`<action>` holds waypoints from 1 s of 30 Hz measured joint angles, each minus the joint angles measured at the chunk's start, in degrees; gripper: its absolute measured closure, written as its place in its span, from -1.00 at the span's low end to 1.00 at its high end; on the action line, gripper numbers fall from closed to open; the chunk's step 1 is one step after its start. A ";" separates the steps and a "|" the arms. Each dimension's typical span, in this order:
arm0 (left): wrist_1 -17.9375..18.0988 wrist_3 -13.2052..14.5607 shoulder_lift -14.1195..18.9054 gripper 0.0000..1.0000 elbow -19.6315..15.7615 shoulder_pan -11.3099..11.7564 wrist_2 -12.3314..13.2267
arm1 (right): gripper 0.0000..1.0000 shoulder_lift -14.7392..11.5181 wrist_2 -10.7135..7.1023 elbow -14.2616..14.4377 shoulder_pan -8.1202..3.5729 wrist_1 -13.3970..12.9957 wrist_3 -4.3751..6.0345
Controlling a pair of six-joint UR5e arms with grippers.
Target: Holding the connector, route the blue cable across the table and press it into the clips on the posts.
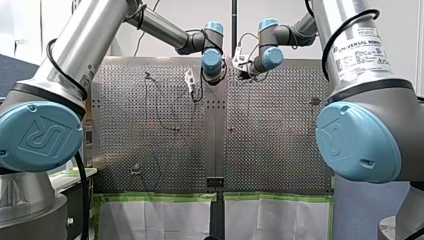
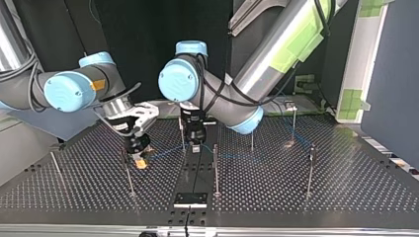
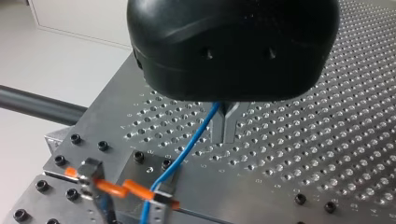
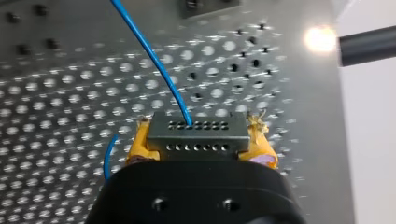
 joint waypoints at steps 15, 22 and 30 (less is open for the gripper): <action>8.79 0.10 -0.87 1.00 -8.90 0.05 5.23 | 1.00 0.22 3.04 8.51 -0.44 -1.43 -0.37; 12.86 0.24 -4.45 1.00 -12.99 -0.21 6.15 | 1.00 1.20 4.36 11.53 -1.16 -1.92 -2.69; 17.55 0.22 -7.28 1.00 -17.64 -0.45 7.56 | 1.00 1.82 4.28 13.31 -1.54 -2.01 -4.58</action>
